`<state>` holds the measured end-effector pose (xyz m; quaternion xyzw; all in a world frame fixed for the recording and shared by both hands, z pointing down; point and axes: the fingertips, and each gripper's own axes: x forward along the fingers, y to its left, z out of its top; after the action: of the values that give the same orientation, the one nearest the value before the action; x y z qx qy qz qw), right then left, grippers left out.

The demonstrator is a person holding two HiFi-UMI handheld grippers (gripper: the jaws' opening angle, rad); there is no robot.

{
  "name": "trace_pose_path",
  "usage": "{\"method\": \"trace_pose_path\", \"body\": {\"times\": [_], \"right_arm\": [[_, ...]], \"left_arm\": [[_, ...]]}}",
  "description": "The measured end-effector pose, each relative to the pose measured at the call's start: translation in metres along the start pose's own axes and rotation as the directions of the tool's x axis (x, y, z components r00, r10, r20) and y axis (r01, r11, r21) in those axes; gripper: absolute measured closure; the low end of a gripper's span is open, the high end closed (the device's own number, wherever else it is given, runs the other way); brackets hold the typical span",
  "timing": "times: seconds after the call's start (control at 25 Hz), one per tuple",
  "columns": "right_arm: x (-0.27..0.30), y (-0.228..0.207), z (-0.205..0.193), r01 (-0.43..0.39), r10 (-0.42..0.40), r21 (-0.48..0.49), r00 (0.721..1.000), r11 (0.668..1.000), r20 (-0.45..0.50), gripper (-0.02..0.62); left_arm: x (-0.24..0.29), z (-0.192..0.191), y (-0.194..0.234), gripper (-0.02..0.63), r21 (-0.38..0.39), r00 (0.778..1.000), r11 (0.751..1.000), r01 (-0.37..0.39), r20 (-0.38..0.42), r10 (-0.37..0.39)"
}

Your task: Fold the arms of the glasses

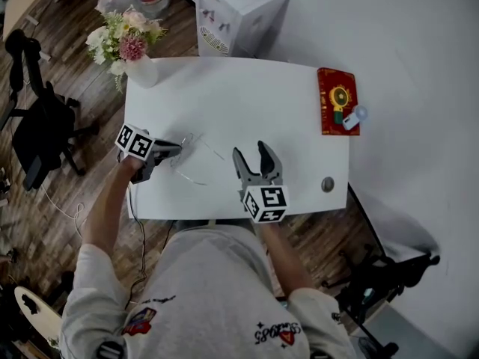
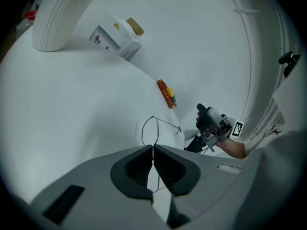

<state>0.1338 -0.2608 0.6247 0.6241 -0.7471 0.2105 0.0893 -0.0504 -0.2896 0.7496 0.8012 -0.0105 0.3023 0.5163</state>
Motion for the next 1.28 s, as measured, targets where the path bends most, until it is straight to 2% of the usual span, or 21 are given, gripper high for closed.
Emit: {"method": "trace_pose_path", "body": {"times": [0.28, 0.44, 0.56, 0.72, 0.84, 0.92, 1.0, 1.08, 1.16, 1.28], "right_arm": [[-0.006, 0.017, 0.013, -0.065, 0.066, -0.013, 0.997, 0.998, 0.035, 0.324], [-0.011, 0.026, 0.014, -0.108, 0.108, 0.017, 0.994, 0.994, 0.027, 0.327], [-0.012, 0.04, 0.008, -0.135, 0.135, 0.016, 0.991, 0.991, 0.007, 0.328], [-0.012, 0.066, -0.009, -0.197, 0.198, 0.034, 0.98, 0.98, -0.034, 0.327], [-0.009, 0.079, -0.025, -0.233, 0.24, 0.103, 0.969, 0.967, -0.066, 0.327], [-0.007, 0.085, -0.035, -0.247, 0.267, 0.207, 0.961, 0.947, -0.072, 0.327], [-0.005, 0.086, -0.042, -0.249, 0.284, 0.359, 0.958, 0.899, -0.048, 0.324], [-0.002, 0.088, -0.049, -0.254, 0.305, 0.504, 0.952, 0.826, -0.019, 0.323], [0.005, 0.092, -0.055, -0.257, 0.327, 0.627, 0.945, 0.735, 0.004, 0.351], [0.014, 0.1, -0.064, -0.255, 0.354, 0.781, 0.934, 0.57, 0.047, 0.363]], "left_arm": [[-0.014, -0.003, -0.019, 0.594, -0.016, 0.991, 0.992, -0.124, 0.055, 0.125], [-0.036, 0.006, -0.026, 0.594, -0.068, 0.97, 0.984, -0.165, 0.17, 0.174], [-0.057, 0.015, -0.025, 0.594, -0.123, 0.94, 0.978, -0.169, 0.277, 0.198], [-0.082, 0.022, -0.019, 0.594, -0.205, 0.888, 0.964, -0.171, 0.391, 0.241], [-0.095, 0.023, -0.02, 0.594, -0.248, 0.848, 0.954, -0.167, 0.457, 0.267], [-0.103, 0.024, -0.023, 0.594, -0.265, 0.826, 0.951, -0.159, 0.492, 0.275], [-0.107, 0.024, -0.029, 0.594, -0.278, 0.808, 0.949, -0.148, 0.519, 0.278], [-0.109, 0.023, -0.034, 0.594, -0.291, 0.797, 0.947, -0.136, 0.536, 0.279], [-0.11, 0.023, -0.036, 0.594, -0.303, 0.79, 0.946, -0.116, 0.55, 0.273], [-0.107, 0.021, -0.039, 0.594, -0.316, 0.782, 0.945, -0.085, 0.566, 0.26]]}}
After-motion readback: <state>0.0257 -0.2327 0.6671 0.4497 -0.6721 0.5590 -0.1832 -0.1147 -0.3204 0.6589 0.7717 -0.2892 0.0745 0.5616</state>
